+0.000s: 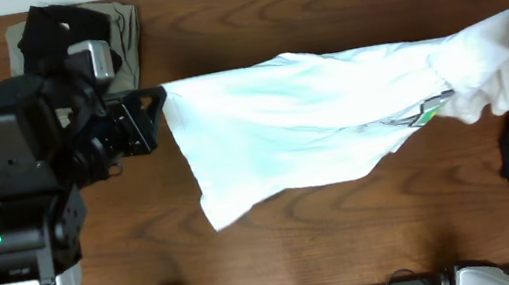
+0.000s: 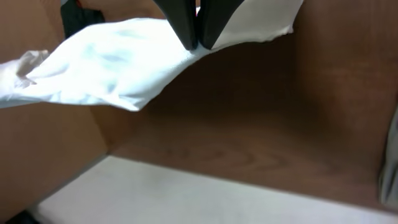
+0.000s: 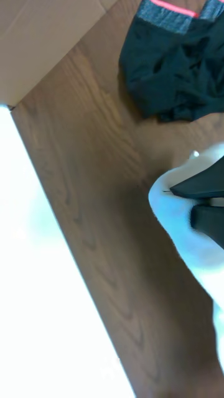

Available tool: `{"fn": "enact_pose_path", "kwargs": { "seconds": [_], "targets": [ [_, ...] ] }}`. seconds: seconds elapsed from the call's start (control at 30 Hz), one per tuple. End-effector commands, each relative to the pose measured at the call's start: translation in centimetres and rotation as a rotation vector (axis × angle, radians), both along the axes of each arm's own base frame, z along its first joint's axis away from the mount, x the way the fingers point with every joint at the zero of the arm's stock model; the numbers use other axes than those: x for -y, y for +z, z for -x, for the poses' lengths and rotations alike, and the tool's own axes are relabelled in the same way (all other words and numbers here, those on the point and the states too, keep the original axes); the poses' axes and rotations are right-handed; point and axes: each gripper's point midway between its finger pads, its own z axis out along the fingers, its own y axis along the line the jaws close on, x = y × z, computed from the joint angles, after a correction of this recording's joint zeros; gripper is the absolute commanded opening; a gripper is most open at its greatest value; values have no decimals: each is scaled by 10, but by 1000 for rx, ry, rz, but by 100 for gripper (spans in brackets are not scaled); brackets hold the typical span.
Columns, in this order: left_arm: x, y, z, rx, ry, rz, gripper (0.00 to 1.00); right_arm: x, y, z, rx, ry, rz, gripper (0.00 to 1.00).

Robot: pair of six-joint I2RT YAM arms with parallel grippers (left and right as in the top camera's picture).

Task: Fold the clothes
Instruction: 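Lift and stretch the white shirt between both grippers, left gripper pulling left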

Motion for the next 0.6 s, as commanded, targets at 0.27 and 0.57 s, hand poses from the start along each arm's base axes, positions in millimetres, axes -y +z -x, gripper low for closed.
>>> {"fn": "enact_pose_path", "kwargs": {
  "seconds": [0.27,0.57],
  "targets": [
    [-3,60,31,106,7,0,6,-23,35,18,82,129,-55,1],
    [5,96,53,197,-46,29,6,-37,67,35,177,189,-72,1]
  ]
}}
